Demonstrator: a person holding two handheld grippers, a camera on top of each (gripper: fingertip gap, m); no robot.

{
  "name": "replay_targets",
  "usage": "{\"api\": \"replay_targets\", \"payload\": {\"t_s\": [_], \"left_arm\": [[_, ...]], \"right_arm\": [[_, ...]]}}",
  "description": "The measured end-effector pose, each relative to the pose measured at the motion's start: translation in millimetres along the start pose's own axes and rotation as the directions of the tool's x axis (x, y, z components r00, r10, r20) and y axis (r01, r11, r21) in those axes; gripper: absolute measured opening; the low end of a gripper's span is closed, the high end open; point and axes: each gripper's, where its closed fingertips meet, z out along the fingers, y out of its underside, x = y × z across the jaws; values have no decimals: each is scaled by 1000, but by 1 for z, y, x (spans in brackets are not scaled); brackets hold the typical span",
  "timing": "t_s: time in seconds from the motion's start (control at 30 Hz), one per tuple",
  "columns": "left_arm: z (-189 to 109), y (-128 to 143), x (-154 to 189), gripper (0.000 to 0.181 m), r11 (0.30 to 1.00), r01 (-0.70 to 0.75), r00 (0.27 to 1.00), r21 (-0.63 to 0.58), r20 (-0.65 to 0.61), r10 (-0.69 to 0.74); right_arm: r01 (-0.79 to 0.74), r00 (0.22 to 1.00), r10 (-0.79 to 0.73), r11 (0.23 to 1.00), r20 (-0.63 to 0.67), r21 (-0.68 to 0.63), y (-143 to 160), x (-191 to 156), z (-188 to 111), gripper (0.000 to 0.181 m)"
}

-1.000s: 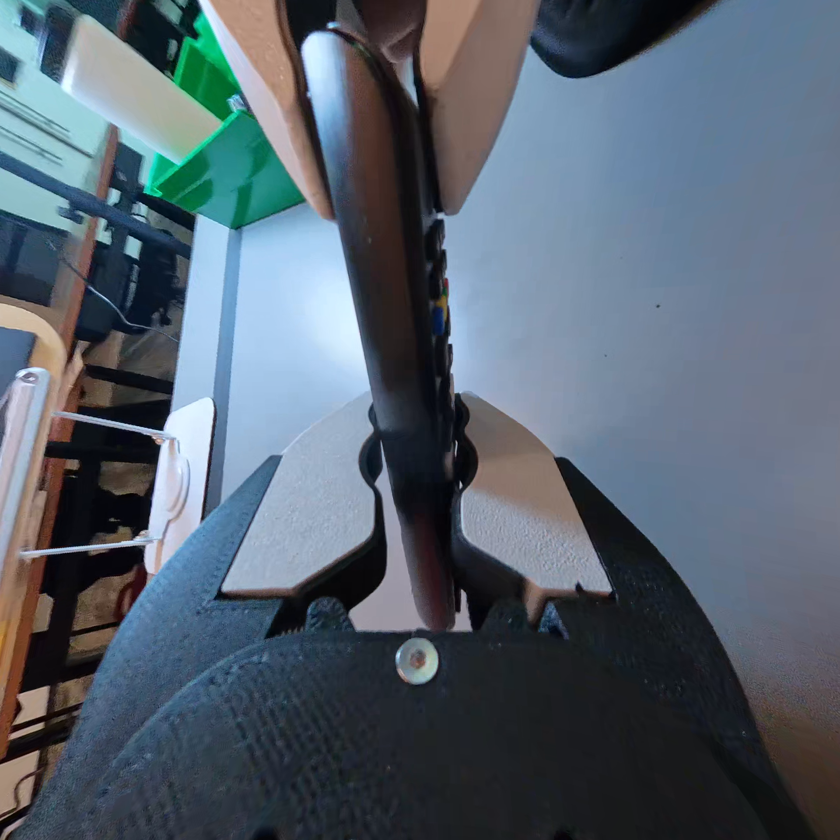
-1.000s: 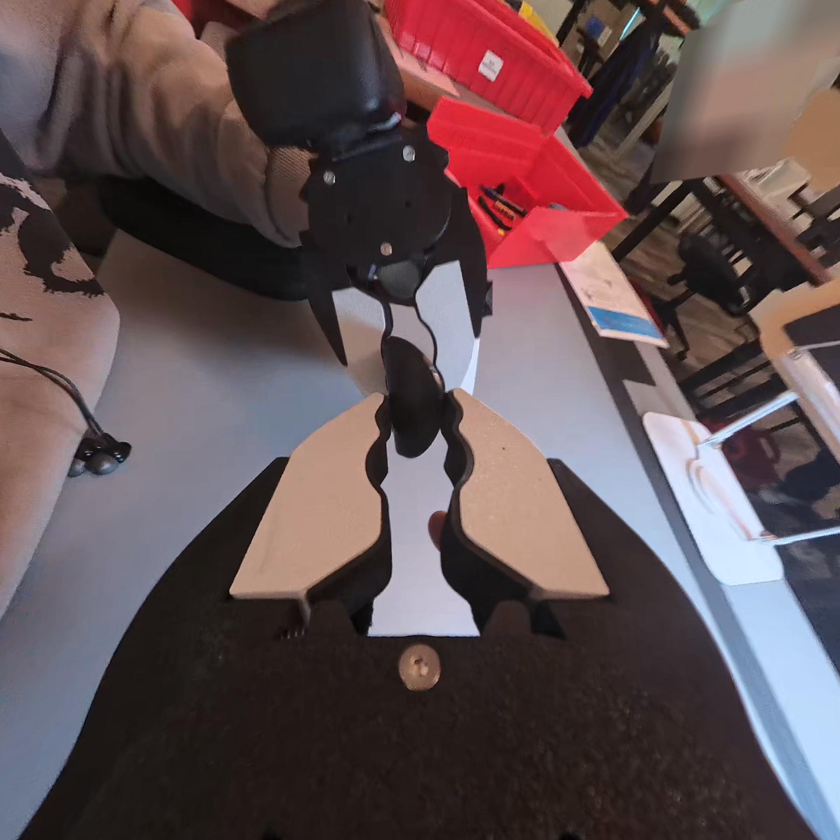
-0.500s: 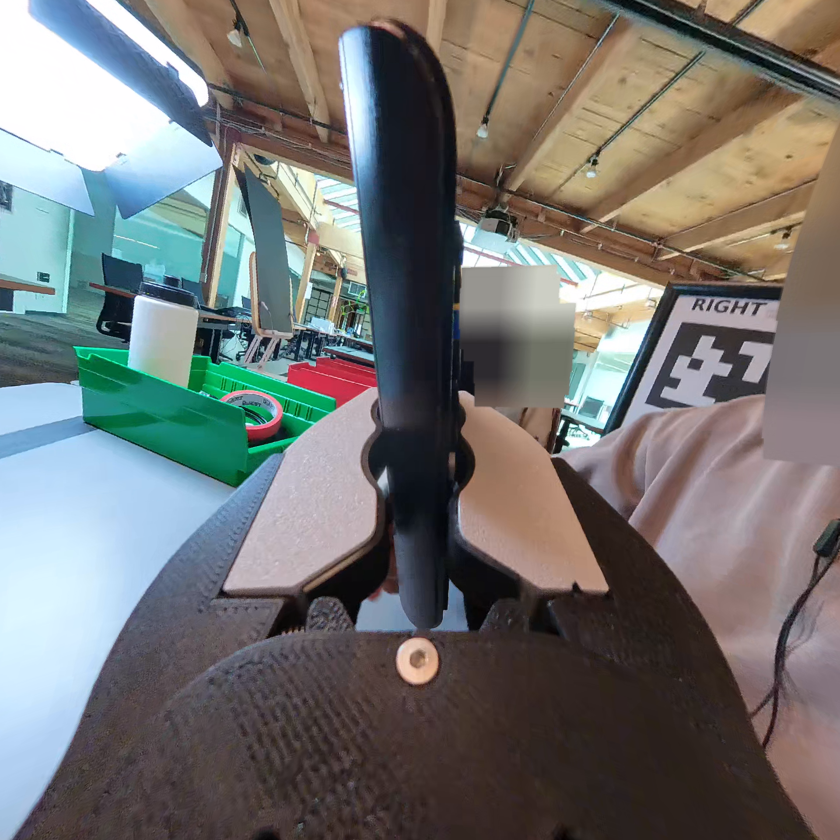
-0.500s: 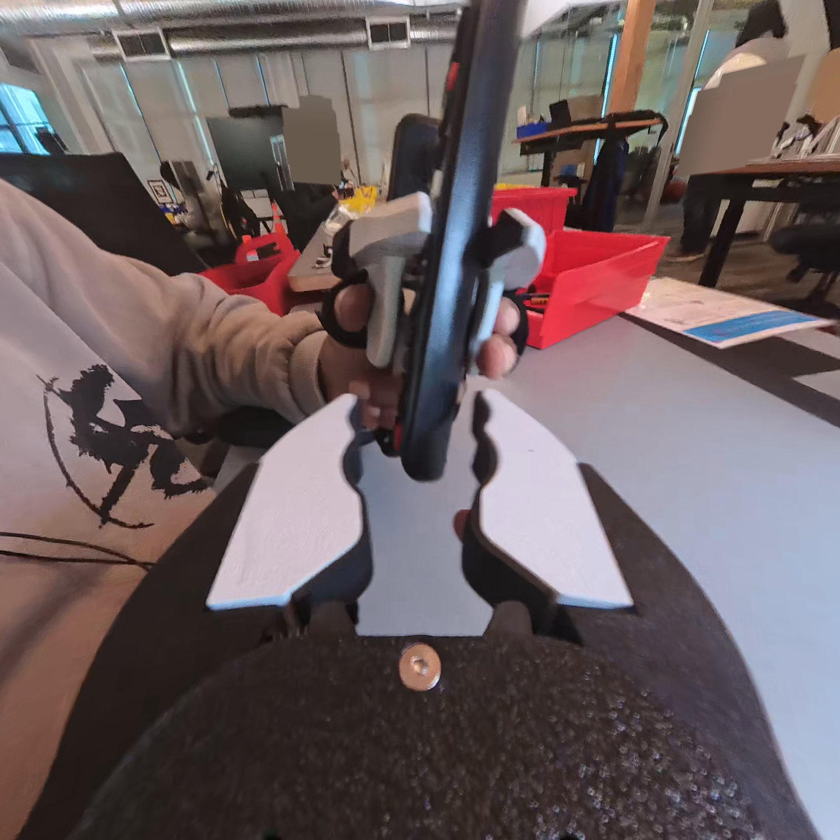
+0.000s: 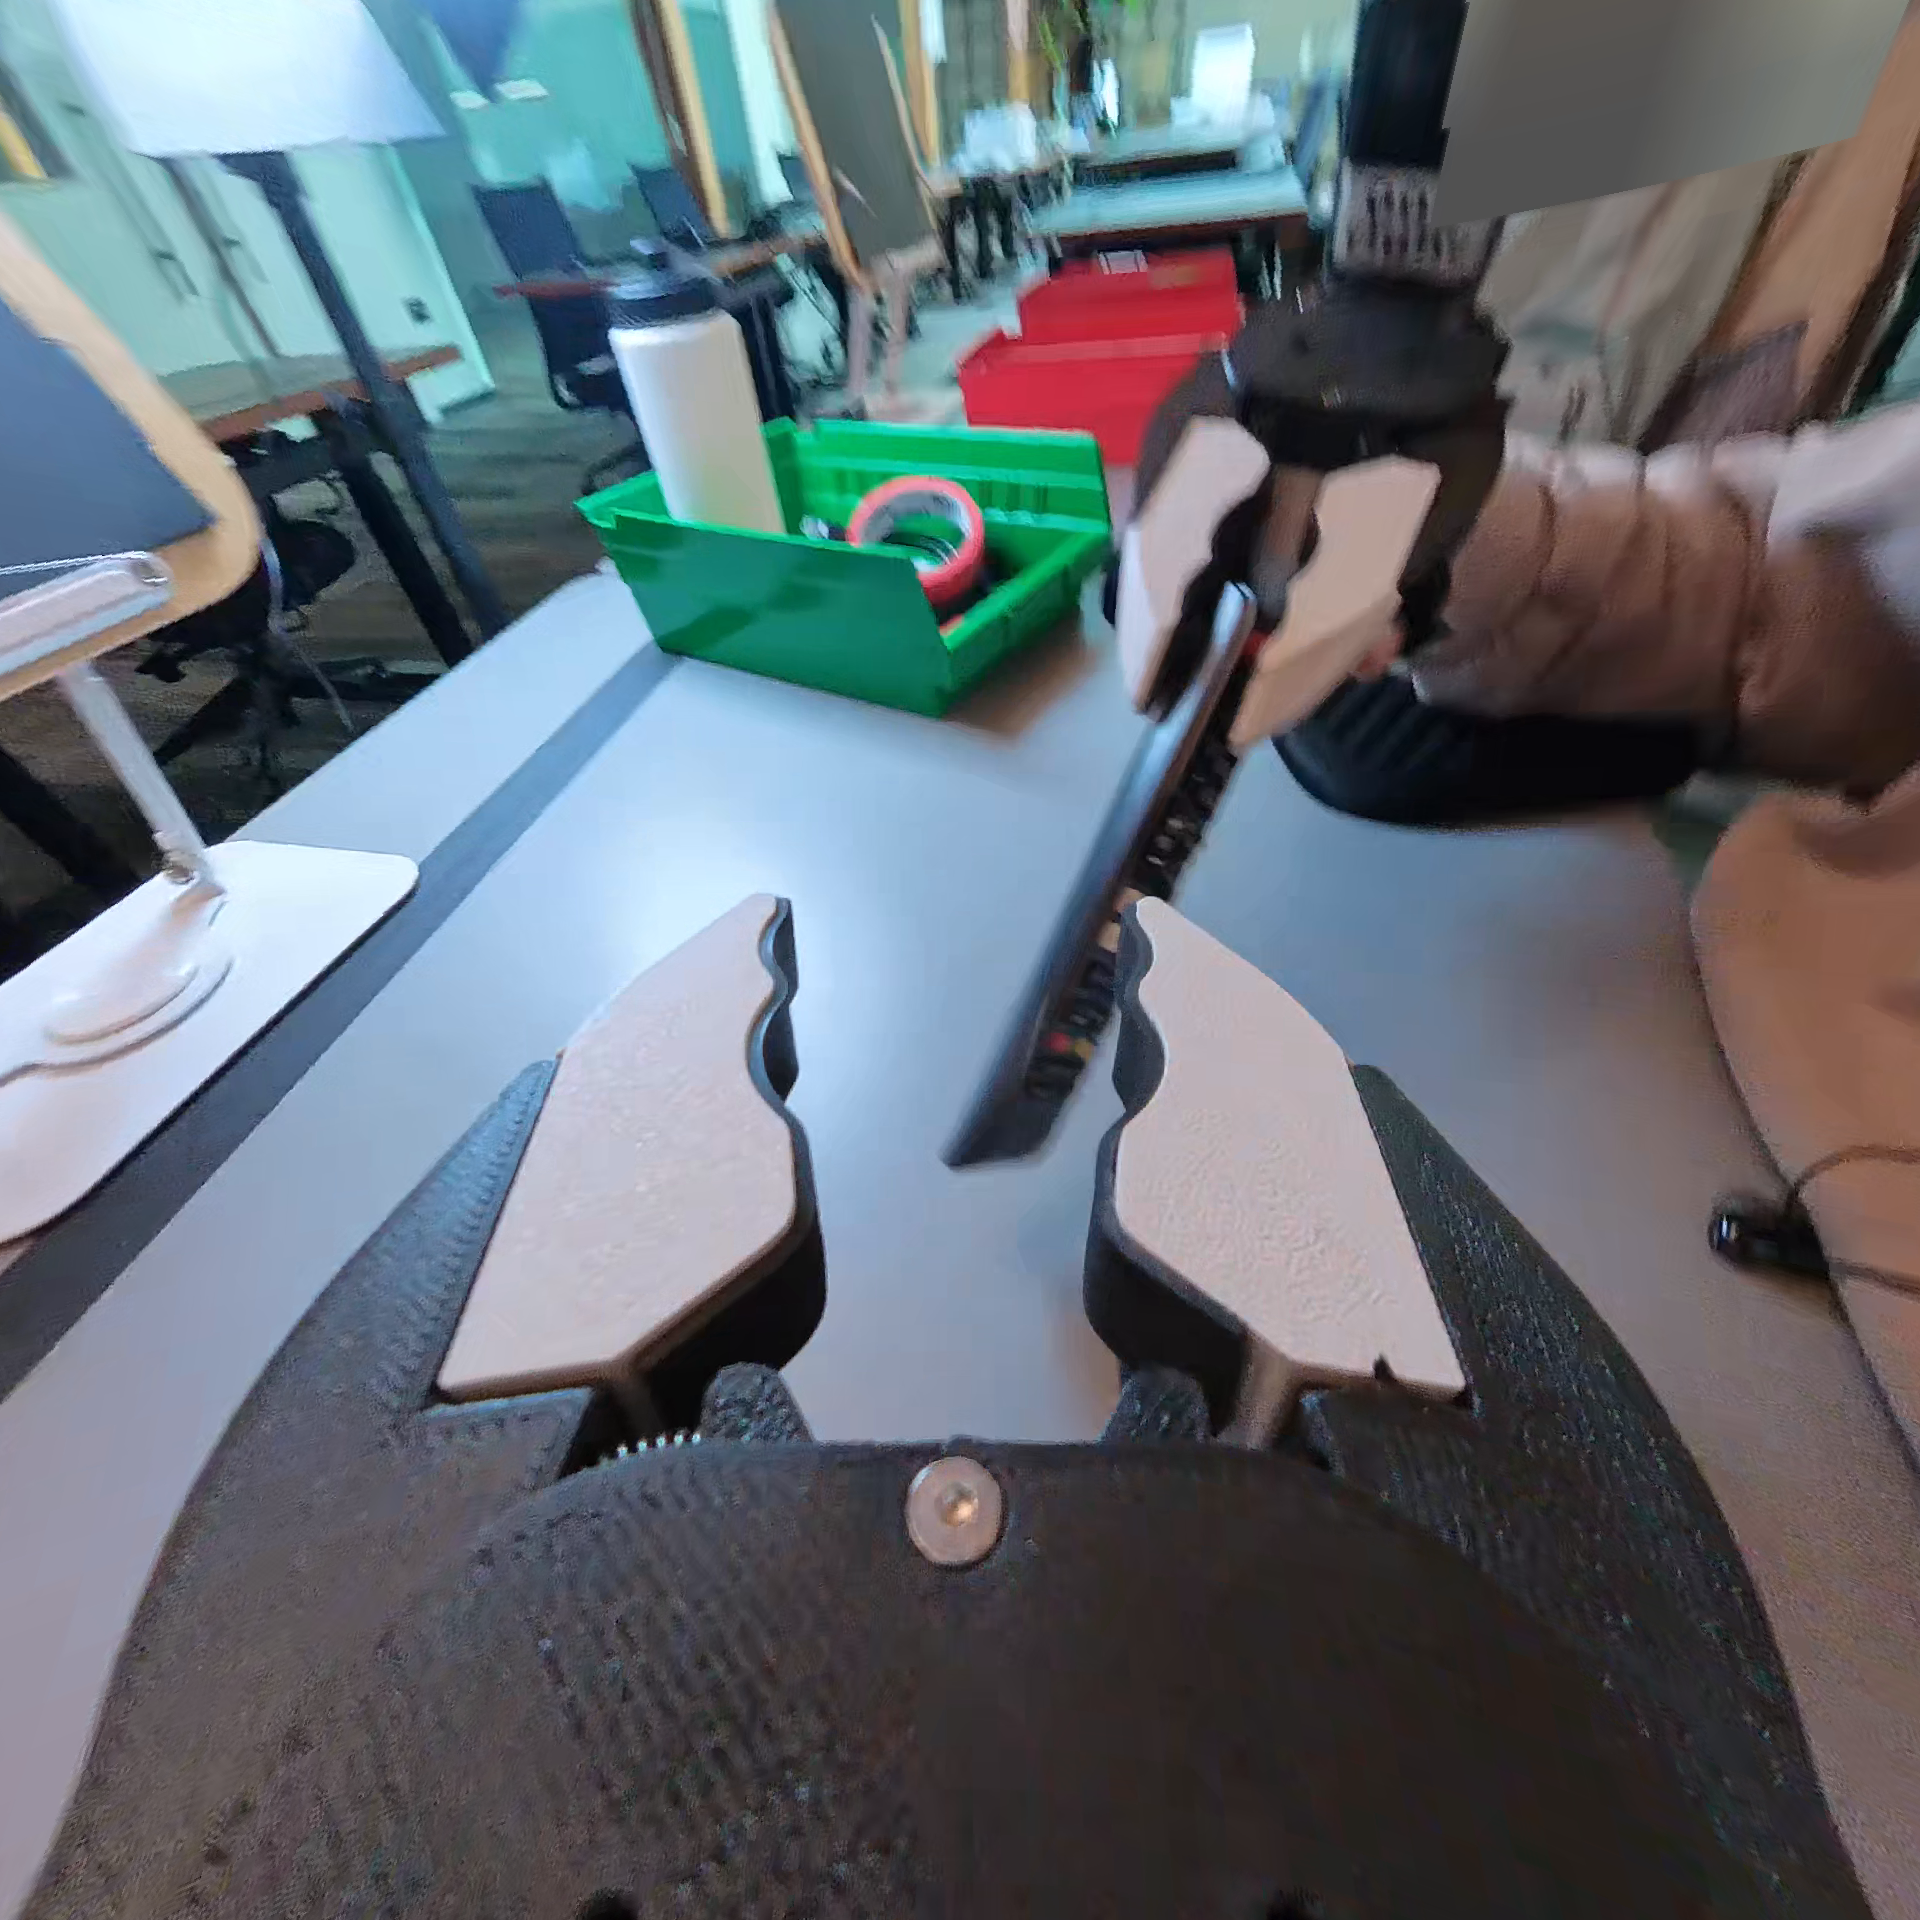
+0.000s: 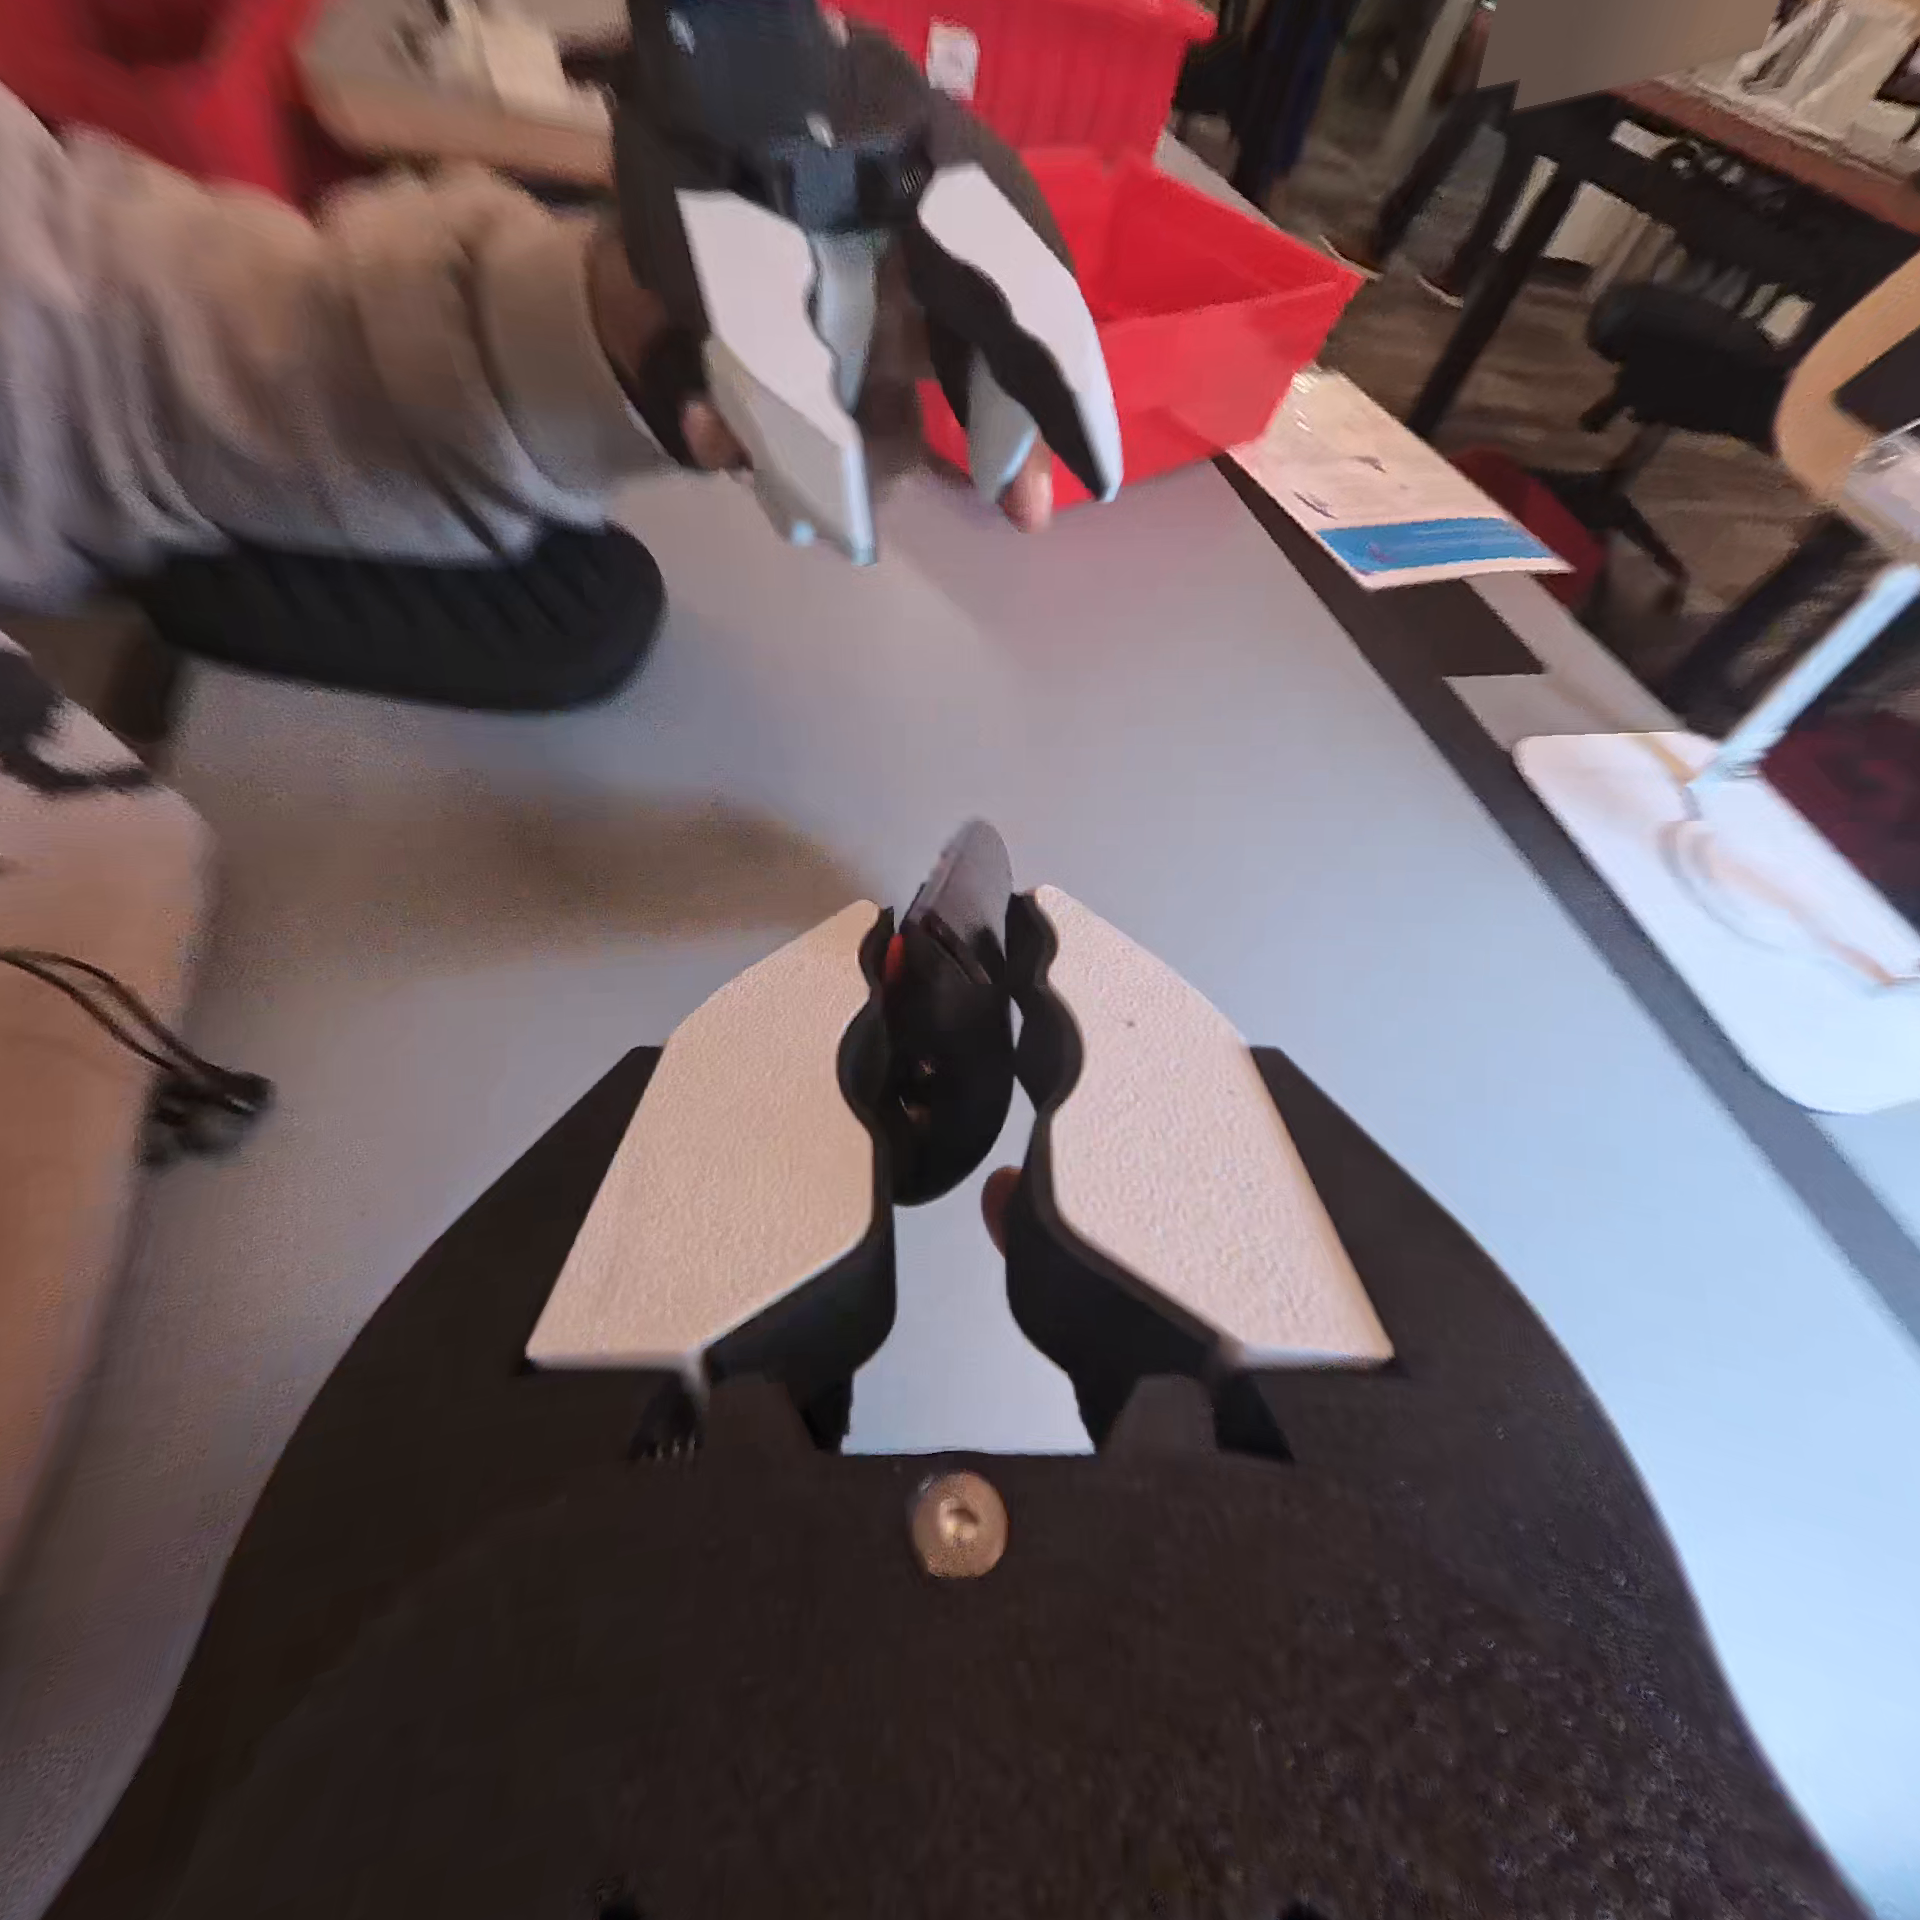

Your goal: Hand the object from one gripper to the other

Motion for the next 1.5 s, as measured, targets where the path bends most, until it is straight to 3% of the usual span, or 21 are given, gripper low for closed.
{"api": "replay_targets", "payload": {"t_s": [0.07, 0.2, 0.23, 0.3, 0.37, 0.43, 0.53, 0.6, 0.7, 0.8, 0.87, 0.93, 1.0, 1.13, 1.2, 1.3, 1.33, 1.4, 1.5], "left_arm": [[16, 13, 24, 61, 989, -105, 993, -100, -67, 98], [52, 46, 57, 61, 921, -284, 956, -268, -148, 253], [58, 51, 60, 57, 900, -325, 944, -291, -152, 292], [66, 56, 59, 27, 857, -396, 918, -329, -136, 372], [67, 53, 63, 26, 863, -394, 919, -315, -161, 360], [63, 38, 62, 24, 921, -316, 946, -230, -146, 288], [47, 2, 53, 24, 1000, -18, 986, -20, -165, 14], [33, -24, 42, 24, 970, 197, 963, 146, -214, -163], [17, -47, 30, 24, 834, 471, 865, 288, -335, -373], [18, -47, 24, 24, 685, 659, 740, 311, -432, -516], [19, -46, 25, 24, 574, 761, 636, 301, -521, -570], [25, -41, 25, 24, 504, 816, 568, 284, -556, -607], [30, -37, 24, 24, 511, 811, 576, 285, -540, -613], [30, -24, 11, 24, 594, 763, 642, 254, -407, -650], [30, -10, -2, 31, 599, 759, 651, 254, -305, -695], [31, -5, -7, 46, 515, 820, 572, 251, -317, -756], [33, -4, -7, 50, 497, 829, 558, 255, -319, -767], [38, -4, -7, 59, 485, 829, 555, 279, -299, -776], [48, -2, -7, 59, 484, 817, 562, 314, -242, -791]], "right_arm": [[97, 994, -100, 993, -44, -63, 7, -2, 5, 20], [201, 980, -201, 978, 8, -56, -1, -25, 15, 20], [234, 972, -234, 971, 17, -49, -3, -31, 16, 20], [275, 961, -273, 961, 34, -39, -6, -41, 17, 20], [303, 953, -303, 952, -5, 45, -17, -44, 15, 22], [244, 970, -233, 945, -76, 218, -43, -35, 0, 43], [31, 998, -9, 918, -57, 396, -64, -10, -28, 54], [-70, 995, 93, 908, -36, 414, -57, 5, -31, 54], [-287, 958, 263, 885, 116, 365, -39, 5, -12, 55], [-476, 861, 384, 838, 332, 266, -31, -25, 15, 61], [-517, 830, 425, 829, 361, 213, -26, -38, 31, 58], [-524, 825, 436, 828, 359, 200, -24, -46, 40, 36], [-515, 837, 448, 838, 314, 179, -18, -43, 44, 32], [-494, 868, 467, 847, 170, 198, -6, -11, 37, 24], [-394, 917, 399, 896, 15, 206, 1, 8, 33, 24], [-121, 941, 148, 987, -306, 103, 12, 36, 24, 23], [13, 905, -12, 1000, -426, -2, 17, 46, 21, 24], [225, 765, -316, 948, -561, -227, 24, 59, 17, 24], [500, 475, -693, 720, -543, -482, 20, 54, 25, 24]]}}
